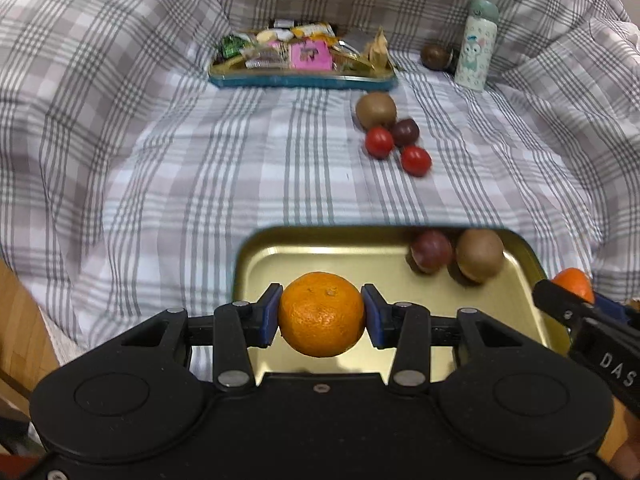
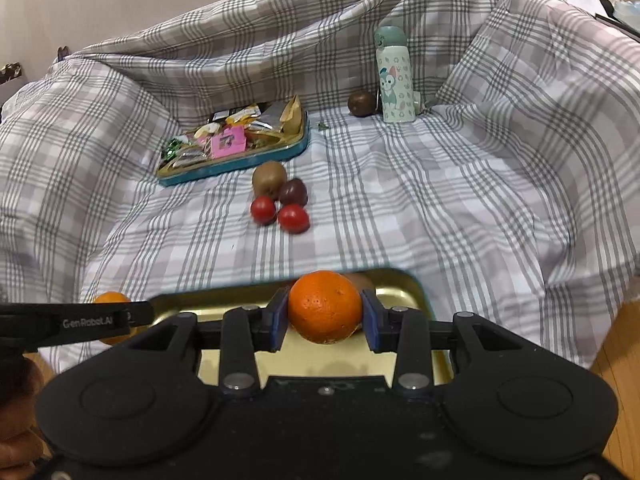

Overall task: Organize fruits
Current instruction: 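Carry both mandarins over the gold tray with both tools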

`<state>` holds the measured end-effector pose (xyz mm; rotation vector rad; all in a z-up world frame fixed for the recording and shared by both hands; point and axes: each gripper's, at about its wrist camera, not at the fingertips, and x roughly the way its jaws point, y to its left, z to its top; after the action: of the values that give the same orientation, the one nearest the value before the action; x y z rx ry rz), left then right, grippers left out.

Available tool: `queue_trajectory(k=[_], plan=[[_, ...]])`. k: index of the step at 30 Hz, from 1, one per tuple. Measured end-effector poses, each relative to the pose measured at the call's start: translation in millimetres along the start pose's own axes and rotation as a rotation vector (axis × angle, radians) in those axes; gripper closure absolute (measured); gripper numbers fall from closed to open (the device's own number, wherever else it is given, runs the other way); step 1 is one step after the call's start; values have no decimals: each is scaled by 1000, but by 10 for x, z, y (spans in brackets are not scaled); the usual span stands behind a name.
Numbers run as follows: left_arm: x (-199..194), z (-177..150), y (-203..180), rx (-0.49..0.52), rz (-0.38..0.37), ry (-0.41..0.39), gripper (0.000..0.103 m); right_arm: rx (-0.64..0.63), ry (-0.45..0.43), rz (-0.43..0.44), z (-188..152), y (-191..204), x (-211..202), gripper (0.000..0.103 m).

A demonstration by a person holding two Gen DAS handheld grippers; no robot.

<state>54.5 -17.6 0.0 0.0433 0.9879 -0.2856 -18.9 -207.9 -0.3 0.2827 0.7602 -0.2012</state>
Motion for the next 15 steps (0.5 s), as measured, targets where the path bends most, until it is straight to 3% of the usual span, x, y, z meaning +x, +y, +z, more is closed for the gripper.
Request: queue_trajectory(k=[4, 15], plan=[[-48, -117, -49, 13, -30, 27, 52, 13, 21, -3, -135, -15, -71, 65], [94, -267, -141, 10, -15, 145, 52, 24, 88, -48, -242, 14, -7, 65]])
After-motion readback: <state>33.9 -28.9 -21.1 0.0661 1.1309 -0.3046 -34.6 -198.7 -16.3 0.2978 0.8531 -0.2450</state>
